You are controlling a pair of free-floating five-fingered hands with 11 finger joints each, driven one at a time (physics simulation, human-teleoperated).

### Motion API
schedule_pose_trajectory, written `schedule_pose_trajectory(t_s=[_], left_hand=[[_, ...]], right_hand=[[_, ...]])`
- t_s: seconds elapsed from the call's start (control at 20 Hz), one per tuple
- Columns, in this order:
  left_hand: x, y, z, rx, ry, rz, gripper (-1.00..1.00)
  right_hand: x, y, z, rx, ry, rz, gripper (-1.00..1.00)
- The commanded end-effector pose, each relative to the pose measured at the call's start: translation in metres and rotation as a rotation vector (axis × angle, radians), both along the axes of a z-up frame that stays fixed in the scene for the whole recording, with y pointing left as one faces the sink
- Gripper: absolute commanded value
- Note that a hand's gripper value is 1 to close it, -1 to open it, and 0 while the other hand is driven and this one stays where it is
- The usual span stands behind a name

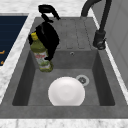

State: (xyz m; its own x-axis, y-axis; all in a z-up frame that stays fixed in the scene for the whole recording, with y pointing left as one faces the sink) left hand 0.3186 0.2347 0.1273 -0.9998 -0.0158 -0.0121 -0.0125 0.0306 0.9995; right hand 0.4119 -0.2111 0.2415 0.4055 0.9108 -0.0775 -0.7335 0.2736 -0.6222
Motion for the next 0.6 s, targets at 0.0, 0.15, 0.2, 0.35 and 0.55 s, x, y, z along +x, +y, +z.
schedule_pose_trajectory(t_s=[0.0, 0.15, 0.2, 0.35, 0.55], left_hand=[[0.000, 0.000, 0.000, 0.000, 0.000, 0.000, 0.00], [0.000, 0.000, 0.000, 0.000, 0.000, 0.000, 0.00], [0.000, 0.000, 0.000, 0.000, 0.000, 0.000, 0.00], [0.000, 0.000, 0.000, 0.000, 0.000, 0.000, 0.00], [0.000, 0.000, 0.000, 0.000, 0.000, 0.000, 0.00]], right_hand=[[0.000, 0.008, -0.025, -0.064, 0.000, 0.071, 1.00], [0.001, 0.009, -0.040, -0.017, -0.032, 0.060, 1.00], [0.001, 0.010, -0.046, -0.007, -0.037, 0.059, 1.00], [0.000, 0.009, -0.065, 0.005, -0.052, 0.068, 1.00], [0.001, 0.008, -0.093, 0.008, -0.064, 0.064, 1.00]])
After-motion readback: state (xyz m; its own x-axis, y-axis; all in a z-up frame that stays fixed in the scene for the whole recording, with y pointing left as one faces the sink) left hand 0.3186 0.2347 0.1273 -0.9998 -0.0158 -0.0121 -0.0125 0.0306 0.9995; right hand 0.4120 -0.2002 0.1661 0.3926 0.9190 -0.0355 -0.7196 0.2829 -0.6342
